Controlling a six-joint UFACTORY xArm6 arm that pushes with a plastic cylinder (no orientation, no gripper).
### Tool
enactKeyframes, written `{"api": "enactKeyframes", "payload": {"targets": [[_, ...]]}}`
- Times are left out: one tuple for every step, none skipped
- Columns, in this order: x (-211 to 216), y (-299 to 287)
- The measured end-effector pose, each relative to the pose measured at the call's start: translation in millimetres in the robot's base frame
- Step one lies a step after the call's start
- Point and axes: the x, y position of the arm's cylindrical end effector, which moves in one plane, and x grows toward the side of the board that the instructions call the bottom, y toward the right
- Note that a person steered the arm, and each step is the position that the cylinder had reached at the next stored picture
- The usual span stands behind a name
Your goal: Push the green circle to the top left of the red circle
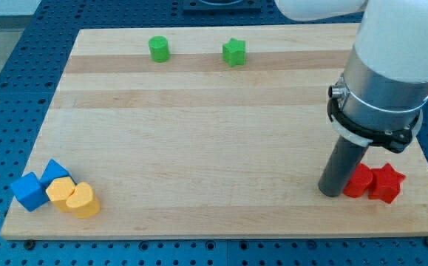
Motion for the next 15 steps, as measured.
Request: {"api": "enactKeyframes", "payload": {"targets": [[-35.1, -55.4], [-92.8, -116.9], [-147.6, -212.7], [-203.4, -303.5], [-274.7, -352.6], [-338.5, -352.1], [-338.5, -304.5], [-327.4, -263.6], [-310.3, -258.5], [-286.8, -253.0], [-259.8, -241.0], [-239.1, -240.6], [-219.6, -242.8], [-201.4, -252.0], [-185.5, -269.6]]}}
